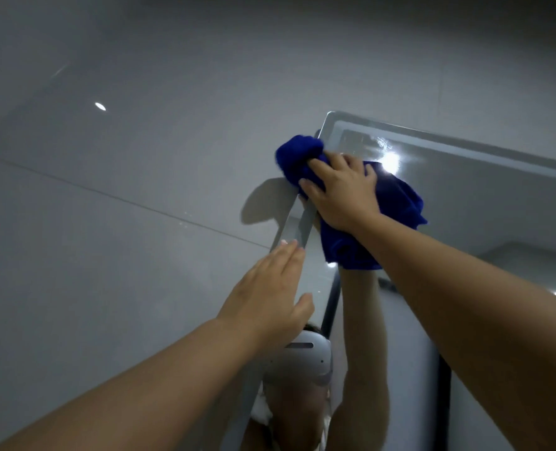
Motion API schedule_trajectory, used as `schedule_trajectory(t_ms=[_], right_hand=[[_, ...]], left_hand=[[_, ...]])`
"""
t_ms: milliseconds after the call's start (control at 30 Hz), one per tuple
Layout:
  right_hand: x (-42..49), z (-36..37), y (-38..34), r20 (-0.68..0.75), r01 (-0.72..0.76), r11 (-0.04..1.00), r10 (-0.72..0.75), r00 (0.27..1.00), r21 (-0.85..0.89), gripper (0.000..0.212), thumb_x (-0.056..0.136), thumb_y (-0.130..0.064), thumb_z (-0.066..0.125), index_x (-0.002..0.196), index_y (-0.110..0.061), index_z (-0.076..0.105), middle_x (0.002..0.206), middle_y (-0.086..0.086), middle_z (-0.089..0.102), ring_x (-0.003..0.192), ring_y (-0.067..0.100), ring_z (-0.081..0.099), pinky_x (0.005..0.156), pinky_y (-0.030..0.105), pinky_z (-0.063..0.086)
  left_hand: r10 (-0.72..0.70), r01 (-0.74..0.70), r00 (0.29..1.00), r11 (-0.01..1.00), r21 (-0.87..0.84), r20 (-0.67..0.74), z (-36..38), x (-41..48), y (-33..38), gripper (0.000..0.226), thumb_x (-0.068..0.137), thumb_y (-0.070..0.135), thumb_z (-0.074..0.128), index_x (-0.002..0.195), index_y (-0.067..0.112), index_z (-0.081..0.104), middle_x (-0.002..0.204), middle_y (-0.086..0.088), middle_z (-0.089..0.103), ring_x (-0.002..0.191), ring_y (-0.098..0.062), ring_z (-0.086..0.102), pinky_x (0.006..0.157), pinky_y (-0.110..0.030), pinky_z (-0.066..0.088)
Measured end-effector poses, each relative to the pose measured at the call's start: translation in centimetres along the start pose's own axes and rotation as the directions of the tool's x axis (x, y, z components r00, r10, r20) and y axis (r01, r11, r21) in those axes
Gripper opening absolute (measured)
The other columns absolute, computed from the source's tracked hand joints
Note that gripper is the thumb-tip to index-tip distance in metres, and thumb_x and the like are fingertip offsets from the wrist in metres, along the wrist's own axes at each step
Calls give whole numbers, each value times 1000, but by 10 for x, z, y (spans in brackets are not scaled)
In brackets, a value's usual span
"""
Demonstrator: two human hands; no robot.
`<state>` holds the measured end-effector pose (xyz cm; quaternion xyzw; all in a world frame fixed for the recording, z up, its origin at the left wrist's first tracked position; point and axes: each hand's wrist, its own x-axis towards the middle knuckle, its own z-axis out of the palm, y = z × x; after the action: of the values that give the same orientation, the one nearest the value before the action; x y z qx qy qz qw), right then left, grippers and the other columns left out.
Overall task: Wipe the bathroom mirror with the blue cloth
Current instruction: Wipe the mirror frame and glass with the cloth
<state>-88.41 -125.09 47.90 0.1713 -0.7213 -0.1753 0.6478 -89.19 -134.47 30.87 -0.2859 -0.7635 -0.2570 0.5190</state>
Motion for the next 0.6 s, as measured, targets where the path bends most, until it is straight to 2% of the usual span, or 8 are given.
schedule_trajectory(t_ms=[200,300,367,400,467,600], right_hand=[[-39,8,-23,32,187,980,-189,981,68,36,96,-41,40,128,-29,51,144,-3,40,132,26,29,110,51,13],[-64,13,-40,5,239,953,-244,970,187,30,95,-33,49,118,-18,62,134,3,52,125,30,38,104,38,13],[-80,14,-50,-14,184,933,-189,982,309,26,94,-28,52,109,-13,67,124,5,60,116,29,43,100,33,16],[-87,13,-54,-4,143,918,-152,988,370,25,94,-28,52,106,-12,68,118,5,62,110,26,44,100,34,19],[-100,7,-62,62,65,884,-105,993,463,25,95,-30,50,102,-13,67,106,4,62,98,20,42,97,34,27],[-119,-11,-75,272,-84,848,-74,959,524,31,97,-35,42,96,-13,65,95,4,59,91,17,41,87,29,31]], left_hand=[[-100,99,995,993,-64,-15,5,-24,12,66,96,35,35,149,19,-2,158,5,-4,144,-7,-6,113,-23,0],[-102,102,995,991,-82,12,8,-42,16,66,94,35,38,149,20,4,158,1,7,144,-12,7,118,-31,12],[-108,109,994,990,-87,20,7,-53,18,65,92,37,41,148,19,12,155,0,17,142,-12,16,116,-35,23],[-120,122,992,989,-82,32,3,-58,19,66,91,37,42,148,19,12,156,1,15,142,-11,14,116,-35,23],[-139,141,989,989,-49,49,-8,-67,21,68,91,37,42,149,19,9,157,2,9,143,-9,7,118,-33,16],[-192,185,978,979,89,84,-34,-88,20,68,91,44,32,149,19,5,158,5,2,144,-9,-2,115,-25,3]])
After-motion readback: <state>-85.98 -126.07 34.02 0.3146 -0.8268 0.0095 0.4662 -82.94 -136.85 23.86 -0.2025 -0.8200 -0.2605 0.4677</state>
